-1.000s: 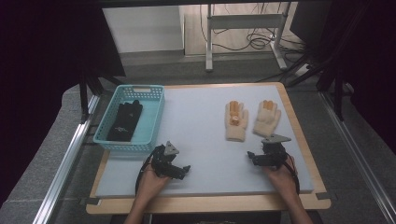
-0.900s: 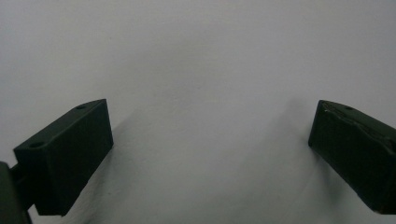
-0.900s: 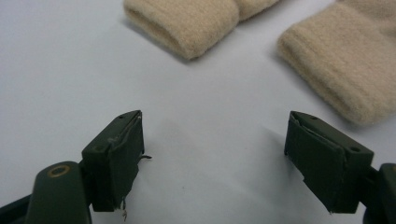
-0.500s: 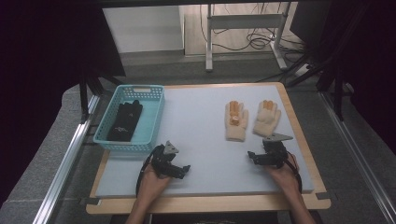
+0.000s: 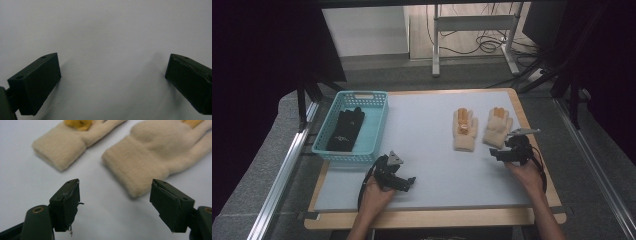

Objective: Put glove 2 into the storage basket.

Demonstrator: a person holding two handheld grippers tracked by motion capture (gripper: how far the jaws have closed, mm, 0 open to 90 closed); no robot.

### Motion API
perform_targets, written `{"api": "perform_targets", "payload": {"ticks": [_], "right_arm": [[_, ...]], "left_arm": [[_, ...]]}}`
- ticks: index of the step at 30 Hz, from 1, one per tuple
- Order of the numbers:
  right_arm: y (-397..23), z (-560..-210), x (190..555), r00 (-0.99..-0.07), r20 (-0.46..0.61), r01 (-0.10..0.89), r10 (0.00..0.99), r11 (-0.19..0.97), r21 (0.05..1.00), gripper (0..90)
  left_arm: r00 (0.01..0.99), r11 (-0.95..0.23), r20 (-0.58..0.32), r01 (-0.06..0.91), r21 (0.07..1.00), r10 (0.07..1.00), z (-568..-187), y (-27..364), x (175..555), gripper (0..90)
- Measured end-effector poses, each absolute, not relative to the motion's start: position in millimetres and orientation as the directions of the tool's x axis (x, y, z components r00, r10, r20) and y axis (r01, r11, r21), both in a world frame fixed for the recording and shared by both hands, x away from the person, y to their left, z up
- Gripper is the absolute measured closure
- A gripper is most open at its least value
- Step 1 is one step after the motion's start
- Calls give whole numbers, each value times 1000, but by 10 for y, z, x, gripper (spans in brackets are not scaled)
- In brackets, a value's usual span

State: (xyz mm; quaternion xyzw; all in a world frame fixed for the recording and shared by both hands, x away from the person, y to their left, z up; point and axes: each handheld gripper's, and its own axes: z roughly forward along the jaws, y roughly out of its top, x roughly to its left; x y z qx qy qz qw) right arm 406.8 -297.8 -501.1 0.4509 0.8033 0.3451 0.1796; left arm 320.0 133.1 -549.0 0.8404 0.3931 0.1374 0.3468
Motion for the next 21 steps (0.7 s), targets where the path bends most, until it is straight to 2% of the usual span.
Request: {"api": "perform_targets", "payload": {"ticks": [8, 14, 21], "right_arm": [[-3057, -4965, 4267, -506, 43, 621, 862, 328, 712, 241], [-3061, -4926, 4456, -481, -12, 612, 877, 346, 711, 210], [-3103, -4916, 4692, -487, -12, 607, 873, 348, 715, 326]], "left_arm": [[653, -451, -41, 565, 691, 756, -5490, 1331, 3200, 5], [653, -451, -39, 564, 692, 756, -5490, 1330, 3199, 5], [653, -452, -38, 564, 692, 756, -5490, 1330, 3198, 5]]}}
